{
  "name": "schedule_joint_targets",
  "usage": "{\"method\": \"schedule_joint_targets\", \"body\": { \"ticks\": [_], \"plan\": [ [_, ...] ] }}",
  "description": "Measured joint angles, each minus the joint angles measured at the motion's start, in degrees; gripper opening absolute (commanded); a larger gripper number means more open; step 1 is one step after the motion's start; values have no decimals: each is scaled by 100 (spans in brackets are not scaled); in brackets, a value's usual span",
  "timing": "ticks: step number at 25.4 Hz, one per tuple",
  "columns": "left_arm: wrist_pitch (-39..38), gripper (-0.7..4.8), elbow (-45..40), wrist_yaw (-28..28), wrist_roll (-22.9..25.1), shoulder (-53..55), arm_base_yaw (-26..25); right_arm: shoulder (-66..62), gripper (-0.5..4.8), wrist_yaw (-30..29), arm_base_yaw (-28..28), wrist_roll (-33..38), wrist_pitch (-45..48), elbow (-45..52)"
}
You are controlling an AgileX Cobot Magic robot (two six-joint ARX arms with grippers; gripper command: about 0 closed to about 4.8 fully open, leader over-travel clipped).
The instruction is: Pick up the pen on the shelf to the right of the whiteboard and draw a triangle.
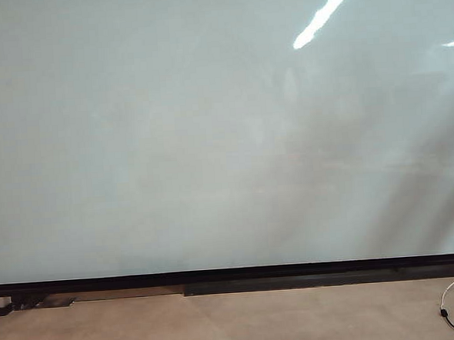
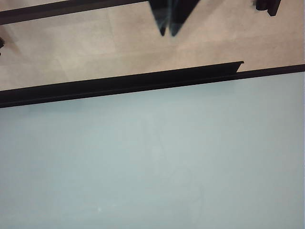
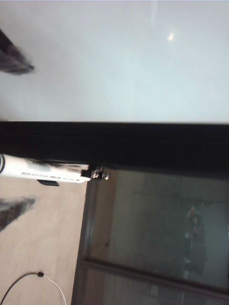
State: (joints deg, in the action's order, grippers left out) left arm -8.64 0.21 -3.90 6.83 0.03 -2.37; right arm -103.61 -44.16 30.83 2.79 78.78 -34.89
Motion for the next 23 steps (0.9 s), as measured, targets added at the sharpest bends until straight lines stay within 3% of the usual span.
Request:
{"method": "schedule_joint_targets", "body": {
  "ticks": [6, 12, 23],
  "plan": [
    [2, -5, 0, 0, 0, 0, 0, -570, 328, -37, -118, 24, 94, -437],
    [2, -5, 0, 0, 0, 0, 0, -907, 328, 417, -302, -20, 105, -601],
    [2, -5, 0, -2, 0, 0, 0, -1314, 328, 706, -433, -227, 125, -907]
  ]
}}
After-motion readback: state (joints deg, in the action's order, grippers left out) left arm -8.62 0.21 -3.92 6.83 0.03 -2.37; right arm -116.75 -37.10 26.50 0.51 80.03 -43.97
